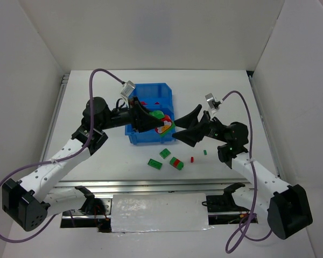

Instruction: Sort the legos into containers by color

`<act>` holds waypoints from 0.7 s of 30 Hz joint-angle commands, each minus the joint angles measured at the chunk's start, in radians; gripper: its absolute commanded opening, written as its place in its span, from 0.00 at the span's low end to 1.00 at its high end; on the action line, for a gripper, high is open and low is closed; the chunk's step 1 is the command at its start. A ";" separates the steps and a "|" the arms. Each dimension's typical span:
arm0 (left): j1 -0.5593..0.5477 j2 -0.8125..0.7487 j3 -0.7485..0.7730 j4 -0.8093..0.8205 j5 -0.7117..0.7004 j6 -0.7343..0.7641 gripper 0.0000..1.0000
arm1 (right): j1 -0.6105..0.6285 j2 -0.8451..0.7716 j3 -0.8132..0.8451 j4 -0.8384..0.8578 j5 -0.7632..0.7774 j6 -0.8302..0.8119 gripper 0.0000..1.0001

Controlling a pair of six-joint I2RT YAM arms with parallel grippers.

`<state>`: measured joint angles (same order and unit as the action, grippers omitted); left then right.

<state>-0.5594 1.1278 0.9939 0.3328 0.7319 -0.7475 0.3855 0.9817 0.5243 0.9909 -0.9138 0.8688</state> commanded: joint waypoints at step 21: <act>0.000 -0.046 -0.009 0.095 0.054 -0.012 0.00 | 0.115 0.137 0.166 0.104 0.059 0.022 0.63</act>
<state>-0.5568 1.1183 0.9737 0.3855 0.7879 -0.7860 0.4873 1.1156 0.6582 1.0576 -0.8440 0.9047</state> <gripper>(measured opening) 0.481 0.616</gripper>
